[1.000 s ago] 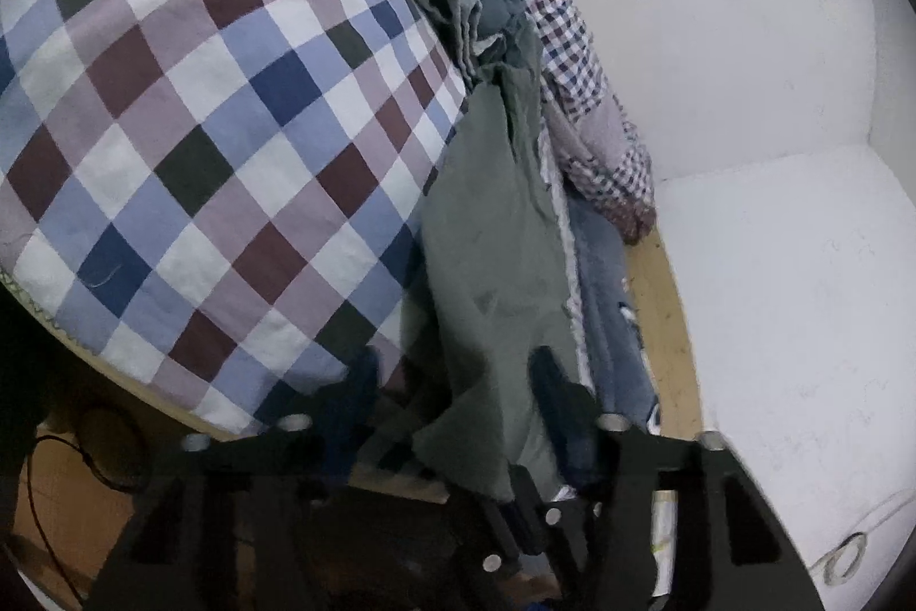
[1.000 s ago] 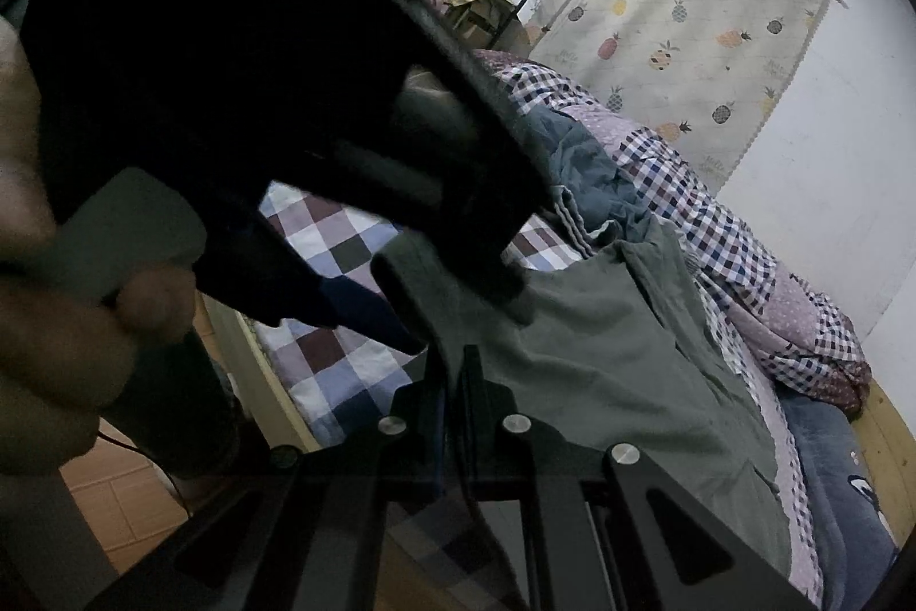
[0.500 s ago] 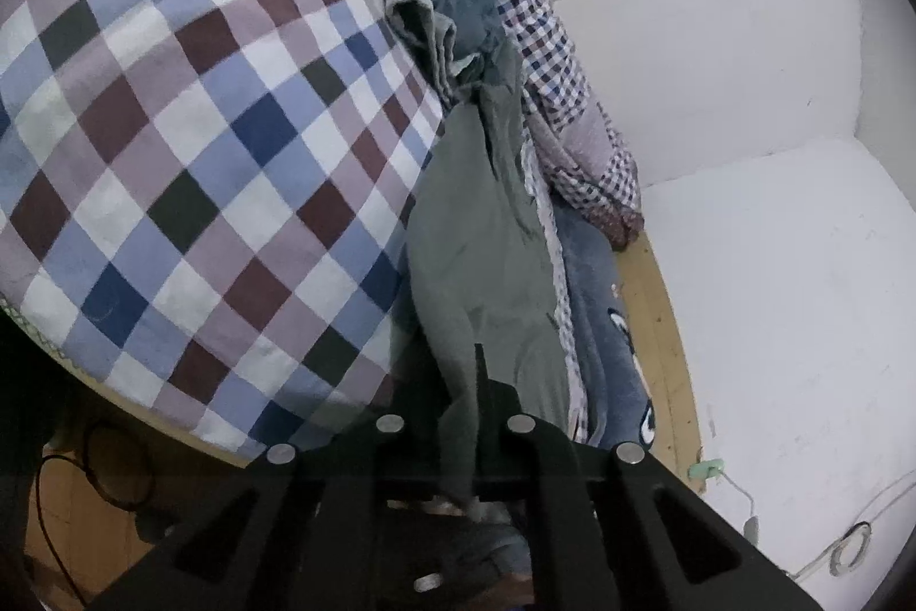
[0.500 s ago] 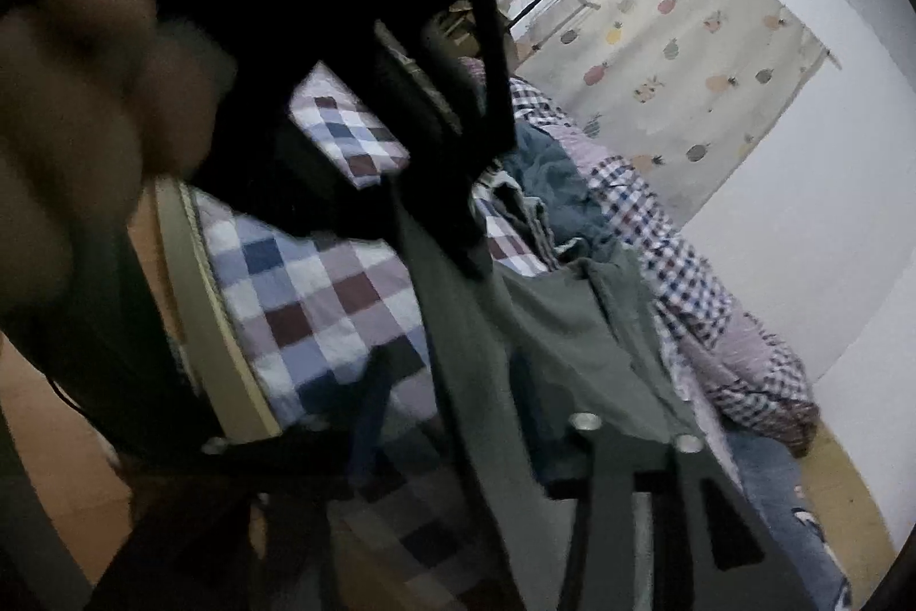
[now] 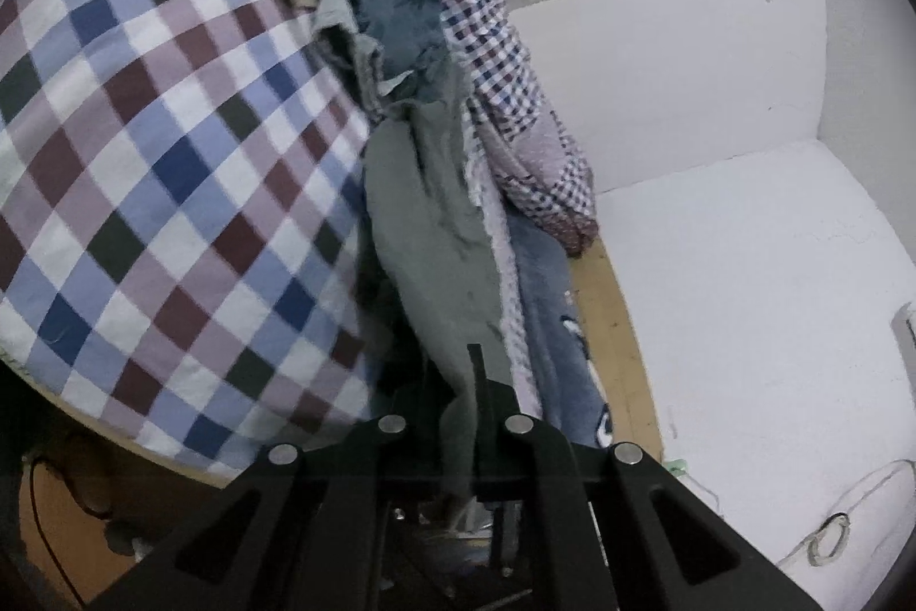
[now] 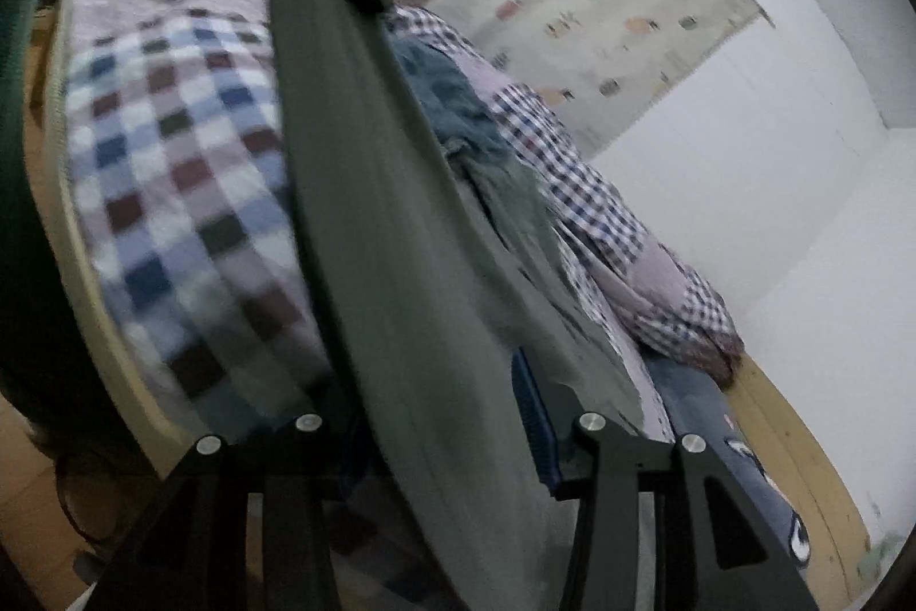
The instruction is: Fold clothes
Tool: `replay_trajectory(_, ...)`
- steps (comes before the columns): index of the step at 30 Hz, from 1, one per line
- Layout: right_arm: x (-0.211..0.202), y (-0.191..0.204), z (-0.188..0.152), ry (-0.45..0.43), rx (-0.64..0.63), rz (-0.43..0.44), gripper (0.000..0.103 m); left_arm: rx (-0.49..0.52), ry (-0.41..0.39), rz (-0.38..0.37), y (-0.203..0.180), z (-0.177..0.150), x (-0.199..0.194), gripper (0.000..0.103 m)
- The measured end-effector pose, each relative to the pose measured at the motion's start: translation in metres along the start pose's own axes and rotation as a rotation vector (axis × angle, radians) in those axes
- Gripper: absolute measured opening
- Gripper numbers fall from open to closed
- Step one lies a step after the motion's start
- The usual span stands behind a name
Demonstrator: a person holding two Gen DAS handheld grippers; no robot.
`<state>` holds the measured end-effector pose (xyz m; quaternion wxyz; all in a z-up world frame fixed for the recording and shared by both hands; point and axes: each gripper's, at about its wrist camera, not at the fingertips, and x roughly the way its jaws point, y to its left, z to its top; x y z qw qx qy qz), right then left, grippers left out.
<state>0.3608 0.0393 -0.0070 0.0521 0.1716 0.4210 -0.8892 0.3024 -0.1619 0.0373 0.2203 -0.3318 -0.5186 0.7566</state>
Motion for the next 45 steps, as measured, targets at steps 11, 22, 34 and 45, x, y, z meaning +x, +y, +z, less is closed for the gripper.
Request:
replay_trajectory(11, 0.025, -0.077, -0.063, 0.227, 0.126, -0.177, 0.048, 0.048, -0.027, -0.080, -0.053, 0.030, 0.001, 0.003)
replay_trajectory(22, 0.016, -0.163, -0.154, 0.435, 0.282, -0.267, 0.045, 0.082, -0.056, -0.083, -0.084, 0.055, 0.000, 0.003)
replay_trajectory(34, -0.034, -0.293, -0.236, 0.614, 0.827, -0.317, 0.037, 0.077, -0.045, -0.050, -0.078, 0.050, 0.004, 0.003)
replay_trajectory(45, -0.110, -0.138, -0.073, 0.018, 0.360, 0.070, 0.080, 0.137, 0.003, -0.060, -0.111, 0.035, 0.015, 0.003)
